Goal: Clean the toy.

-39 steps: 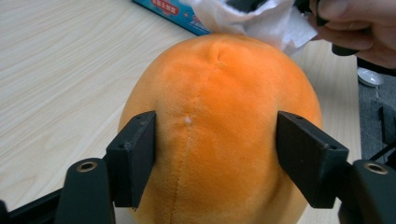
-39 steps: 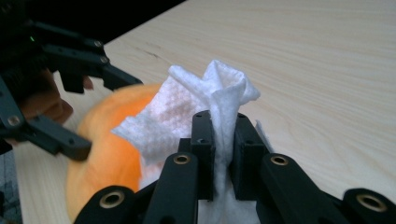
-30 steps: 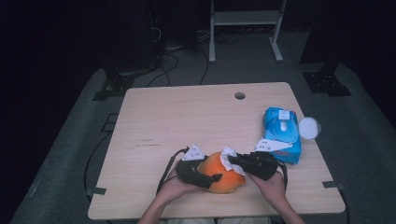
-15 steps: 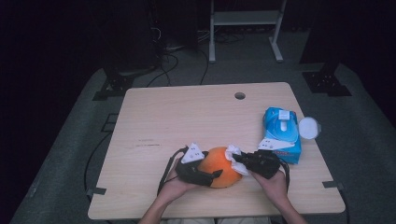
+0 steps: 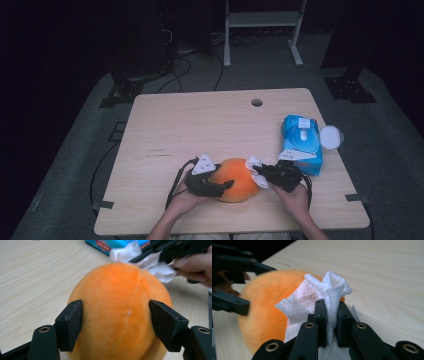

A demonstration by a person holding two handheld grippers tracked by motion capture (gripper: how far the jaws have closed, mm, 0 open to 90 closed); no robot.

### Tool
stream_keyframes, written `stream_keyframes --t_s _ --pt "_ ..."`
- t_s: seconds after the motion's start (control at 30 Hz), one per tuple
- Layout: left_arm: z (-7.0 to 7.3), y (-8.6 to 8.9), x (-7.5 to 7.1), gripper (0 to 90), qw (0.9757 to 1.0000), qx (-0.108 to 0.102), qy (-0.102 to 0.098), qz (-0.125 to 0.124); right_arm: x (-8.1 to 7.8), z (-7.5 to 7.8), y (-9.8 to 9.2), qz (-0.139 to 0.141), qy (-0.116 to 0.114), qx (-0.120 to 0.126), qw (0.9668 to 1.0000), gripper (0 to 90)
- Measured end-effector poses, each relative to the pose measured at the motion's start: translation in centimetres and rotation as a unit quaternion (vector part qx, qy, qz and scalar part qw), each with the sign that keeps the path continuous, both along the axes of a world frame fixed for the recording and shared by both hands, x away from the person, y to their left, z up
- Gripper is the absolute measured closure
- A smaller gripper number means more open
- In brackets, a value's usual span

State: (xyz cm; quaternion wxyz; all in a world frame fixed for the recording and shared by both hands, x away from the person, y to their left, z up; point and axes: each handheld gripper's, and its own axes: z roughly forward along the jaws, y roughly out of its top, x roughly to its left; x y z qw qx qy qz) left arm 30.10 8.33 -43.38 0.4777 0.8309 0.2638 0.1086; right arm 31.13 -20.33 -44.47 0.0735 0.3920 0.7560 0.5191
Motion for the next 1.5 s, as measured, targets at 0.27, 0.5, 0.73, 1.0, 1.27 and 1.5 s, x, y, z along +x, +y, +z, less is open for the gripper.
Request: stream_keyframes --t_s 0.27,0.5,0.73,1.0,1.27,1.5 --pt "0.0 0.2 0.1 28.8 1.0000 -0.003 -0.002 0.004 -0.3 0.1 0.1 0.007 -0.006 -0.008 0.9999 80.6" --pt "0.1 -0.8 -0.6 28.9 0.9998 0.008 -0.018 -0.009 -1.1 1.7 1.1 0.035 -0.030 0.025 0.9986 80.5" --pt "0.2 -1.5 -1.1 27.9 0.9994 0.010 -0.027 -0.019 -0.5 0.6 0.3 0.010 -0.005 0.012 0.9999 80.5" --pt "0.5 -1.4 -1.1 24.9 0.9990 0.010 -0.030 -0.031 -2.0 2.0 2.7 0.050 -0.056 -0.015 0.9971 80.5" --pt "0.2 -1.1 -0.6 25.4 0.9998 0.002 -0.009 -0.017 -1.7 1.8 1.9 0.037 -0.050 -0.005 0.9981 80.4" --pt "1.0 -0.7 -0.6 21.9 0.9996 -0.007 -0.012 -0.023 -2.2 2.1 3.0 0.054 -0.066 -0.026 0.9960 80.6"
